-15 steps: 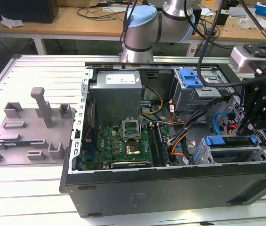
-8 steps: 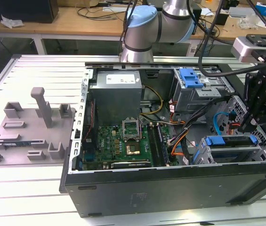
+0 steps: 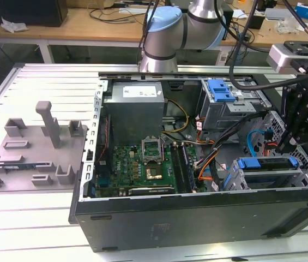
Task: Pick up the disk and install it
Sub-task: 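Insert the first disk wire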
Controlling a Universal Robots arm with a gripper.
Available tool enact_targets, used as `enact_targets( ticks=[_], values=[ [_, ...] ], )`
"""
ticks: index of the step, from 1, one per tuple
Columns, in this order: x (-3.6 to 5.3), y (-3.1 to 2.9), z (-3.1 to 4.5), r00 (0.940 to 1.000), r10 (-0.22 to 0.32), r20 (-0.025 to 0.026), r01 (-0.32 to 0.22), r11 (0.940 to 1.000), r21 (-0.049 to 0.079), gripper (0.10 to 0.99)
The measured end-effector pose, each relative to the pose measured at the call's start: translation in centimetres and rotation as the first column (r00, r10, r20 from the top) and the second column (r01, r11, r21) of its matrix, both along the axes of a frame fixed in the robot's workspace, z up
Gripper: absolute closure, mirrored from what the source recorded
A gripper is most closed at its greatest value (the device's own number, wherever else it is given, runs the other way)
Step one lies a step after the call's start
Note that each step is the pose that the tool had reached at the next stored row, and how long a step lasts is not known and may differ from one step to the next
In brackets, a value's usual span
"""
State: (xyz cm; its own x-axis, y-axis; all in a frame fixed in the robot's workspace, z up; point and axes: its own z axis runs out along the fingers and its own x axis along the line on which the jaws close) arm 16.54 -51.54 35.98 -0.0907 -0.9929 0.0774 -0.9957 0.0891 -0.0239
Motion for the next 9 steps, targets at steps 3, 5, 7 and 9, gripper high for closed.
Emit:
enact_targets(
  ticks=[3, 5, 7, 9],
  values=[
    [0.00, -0.01, -0.01, 1.0000, 0.000, 0.0000, 0.000, 1.0000, 0.000, 0.918],
    [0.01, -0.06, -0.03, 1.0000, 0.000, 0.0000, 0.000, 1.0000, 0.000, 0.918],
    [0.00, -0.12, -0.09, 1.0000, 0.000, 0.0000, 0.000, 1.0000, 0.000, 0.918],
    [0.00, -0.18, -0.17, 1.0000, 0.000, 0.0000, 0.000, 1.0000, 0.000, 0.918]
  ],
)
